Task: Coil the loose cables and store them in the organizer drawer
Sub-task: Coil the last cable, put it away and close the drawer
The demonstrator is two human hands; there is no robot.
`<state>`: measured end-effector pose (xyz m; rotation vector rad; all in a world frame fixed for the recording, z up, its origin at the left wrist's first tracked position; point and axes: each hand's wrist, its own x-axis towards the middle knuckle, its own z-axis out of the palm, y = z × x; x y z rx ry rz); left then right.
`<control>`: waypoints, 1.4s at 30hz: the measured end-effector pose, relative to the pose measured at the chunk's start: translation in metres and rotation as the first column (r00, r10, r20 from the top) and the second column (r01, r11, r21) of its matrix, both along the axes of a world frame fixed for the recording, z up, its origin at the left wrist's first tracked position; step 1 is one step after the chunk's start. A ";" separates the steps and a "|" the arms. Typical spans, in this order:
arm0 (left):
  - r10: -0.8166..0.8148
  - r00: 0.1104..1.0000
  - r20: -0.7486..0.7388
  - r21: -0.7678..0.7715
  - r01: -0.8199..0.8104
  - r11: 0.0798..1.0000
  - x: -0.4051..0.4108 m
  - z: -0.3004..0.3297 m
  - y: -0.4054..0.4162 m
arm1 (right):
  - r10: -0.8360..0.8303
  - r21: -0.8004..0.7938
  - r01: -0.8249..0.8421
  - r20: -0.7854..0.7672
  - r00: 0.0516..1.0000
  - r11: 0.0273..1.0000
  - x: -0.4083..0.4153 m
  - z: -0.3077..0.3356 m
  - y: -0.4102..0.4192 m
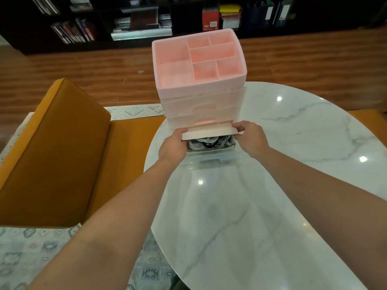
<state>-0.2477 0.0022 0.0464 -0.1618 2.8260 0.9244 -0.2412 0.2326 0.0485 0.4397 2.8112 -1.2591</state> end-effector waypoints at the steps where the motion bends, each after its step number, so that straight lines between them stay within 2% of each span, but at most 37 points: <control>1: -0.020 1.000 -0.012 -0.035 0.020 0.999 0.000 -0.001 0.000 | 0.000 0.017 -0.001 0.014 1.000 1.000 0.001 -0.002 0.000; 7: -0.117 0.993 -0.003 -0.197 0.114 0.974 0.003 -0.005 -0.001 | 0.035 0.205 -0.058 0.112 0.993 0.977 0.012 -0.011 -0.001; 11: -0.277 0.961 -0.003 -0.409 0.252 0.877 0.008 -0.003 0.001 | 0.048 0.291 -0.094 0.161 0.986 0.952 0.014 -0.012 -0.002; 15: -0.332 0.942 0.038 -0.503 0.305 0.809 0.002 0.000 0.002 | 0.078 0.367 -0.159 0.226 0.971 0.917 0.012 -0.005 -0.005; 18: -0.320 0.946 0.043 -0.526 0.294 0.798 -0.005 0.003 0.006 | 0.104 0.399 -0.206 0.263 0.959 0.893 0.012 0.004 -0.009; 20: -0.328 0.944 0.038 -0.545 0.295 0.785 -0.009 0.001 0.009 | 0.125 0.433 -0.214 0.226 0.966 0.876 0.011 0.007 -0.011; 24: -0.331 0.944 0.007 -0.477 0.294 0.828 -0.001 -0.004 0.018 | 0.171 0.485 -0.239 0.180 0.969 0.841 0.006 0.003 -0.014; 28: -0.347 0.935 0.071 -0.503 0.334 0.797 0.001 -0.003 0.018 | 0.180 0.446 -0.243 0.180 0.967 0.861 0.008 0.000 -0.015; 31: -0.348 0.933 0.085 -0.521 0.340 0.783 0.002 -0.007 0.019 | 0.195 0.490 -0.266 0.191 0.962 0.830 0.010 -0.004 -0.016; 38: -0.290 0.945 0.148 -0.396 0.326 0.858 -0.002 -0.008 0.015 | 0.184 0.364 -0.283 0.283 0.941 0.887 0.003 -0.006 -0.008; 42: -0.354 0.926 0.132 -0.473 0.372 0.799 0.004 -0.010 0.015 | 0.226 0.402 -0.326 0.276 0.934 0.856 0.004 -0.007 -0.004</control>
